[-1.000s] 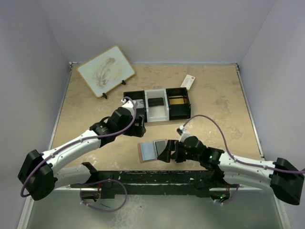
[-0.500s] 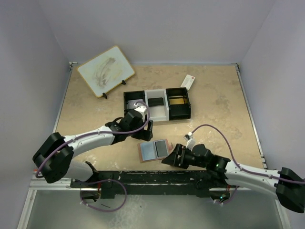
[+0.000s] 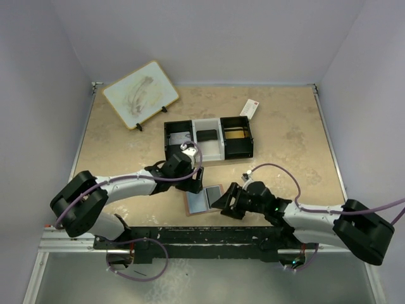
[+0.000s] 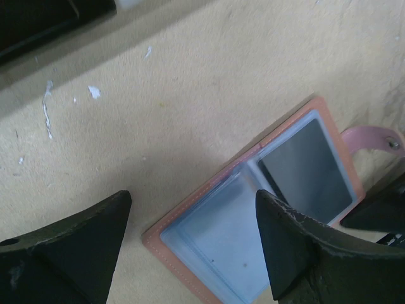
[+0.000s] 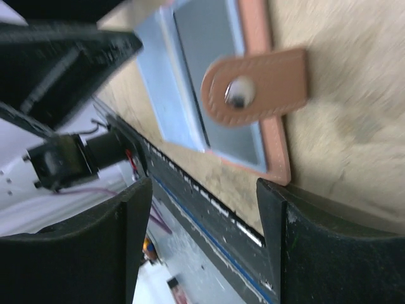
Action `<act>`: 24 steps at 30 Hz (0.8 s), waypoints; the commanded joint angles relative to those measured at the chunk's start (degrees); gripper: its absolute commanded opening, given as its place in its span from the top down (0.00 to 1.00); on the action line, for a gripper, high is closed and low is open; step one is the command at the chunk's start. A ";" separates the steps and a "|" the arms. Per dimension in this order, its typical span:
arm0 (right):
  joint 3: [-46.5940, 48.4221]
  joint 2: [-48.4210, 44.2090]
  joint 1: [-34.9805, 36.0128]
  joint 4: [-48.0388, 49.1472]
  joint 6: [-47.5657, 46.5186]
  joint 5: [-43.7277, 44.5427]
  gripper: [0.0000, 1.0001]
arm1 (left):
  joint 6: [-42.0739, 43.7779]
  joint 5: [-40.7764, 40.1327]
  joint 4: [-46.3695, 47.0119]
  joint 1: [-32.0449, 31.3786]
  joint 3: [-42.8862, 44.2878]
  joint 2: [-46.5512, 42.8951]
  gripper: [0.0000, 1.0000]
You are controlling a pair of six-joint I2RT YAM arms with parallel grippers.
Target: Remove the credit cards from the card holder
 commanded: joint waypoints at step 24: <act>23.91 26.37 -17.95 -1.88 -24.73 -16.59 0.32 | -27.48 -5.97 21.69 -13.70 -18.34 -9.76 0.36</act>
